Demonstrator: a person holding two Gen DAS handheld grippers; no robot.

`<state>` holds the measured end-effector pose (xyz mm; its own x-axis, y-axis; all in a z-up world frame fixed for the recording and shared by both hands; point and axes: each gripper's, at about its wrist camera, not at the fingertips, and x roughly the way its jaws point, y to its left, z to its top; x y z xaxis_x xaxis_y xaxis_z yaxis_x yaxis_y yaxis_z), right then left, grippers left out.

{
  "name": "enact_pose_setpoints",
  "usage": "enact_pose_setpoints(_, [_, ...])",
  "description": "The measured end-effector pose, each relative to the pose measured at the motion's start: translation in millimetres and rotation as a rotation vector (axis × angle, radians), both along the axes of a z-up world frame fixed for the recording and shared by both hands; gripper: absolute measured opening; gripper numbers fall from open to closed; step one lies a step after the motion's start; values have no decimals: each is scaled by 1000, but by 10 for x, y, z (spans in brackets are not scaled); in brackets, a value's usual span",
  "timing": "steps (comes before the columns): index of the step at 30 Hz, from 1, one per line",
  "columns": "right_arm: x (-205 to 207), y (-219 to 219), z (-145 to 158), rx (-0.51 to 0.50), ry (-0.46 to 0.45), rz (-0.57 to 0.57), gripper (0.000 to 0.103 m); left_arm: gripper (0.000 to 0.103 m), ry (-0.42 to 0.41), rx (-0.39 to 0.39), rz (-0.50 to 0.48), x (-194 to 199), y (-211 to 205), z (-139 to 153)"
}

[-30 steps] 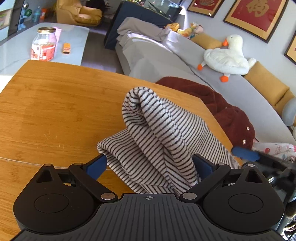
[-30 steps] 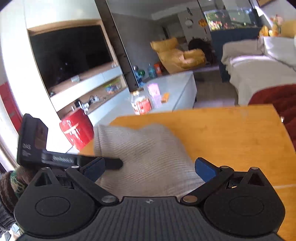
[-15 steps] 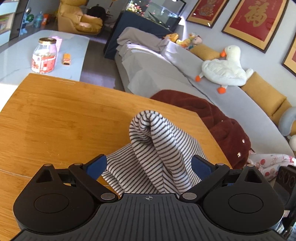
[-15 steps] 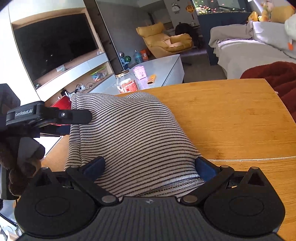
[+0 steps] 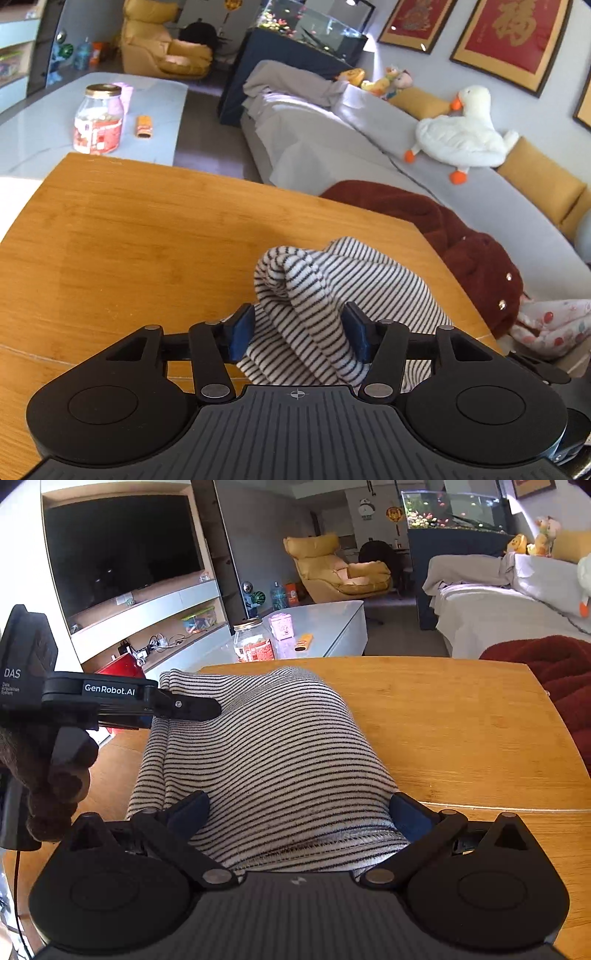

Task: Fold clothes
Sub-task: 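Lay the folded shirt down and press it flat with both grippers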

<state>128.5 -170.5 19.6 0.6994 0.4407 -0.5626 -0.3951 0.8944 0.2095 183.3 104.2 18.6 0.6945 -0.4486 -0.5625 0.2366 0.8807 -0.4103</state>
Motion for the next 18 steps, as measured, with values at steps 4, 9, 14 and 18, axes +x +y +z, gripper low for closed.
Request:
enact_pose_setpoints(4, [-25, 39, 2, -12, -5, -6, 103, 76, -23, 38, 75, -78, 99, 117])
enact_pose_setpoints(9, [-36, 39, -15, -6, -3, -15, 103, 78, -148, 5, 88, -337, 57, 537])
enact_pose_setpoints(14, [-70, 59, -1, -17, -5, -19, 103, 85, -243, -122, -64, -480, -214, 781])
enact_pose_setpoints(18, [-78, 23, 59, -25, 11, 0, 103, 81, -131, -27, -65, -225, -421, 450])
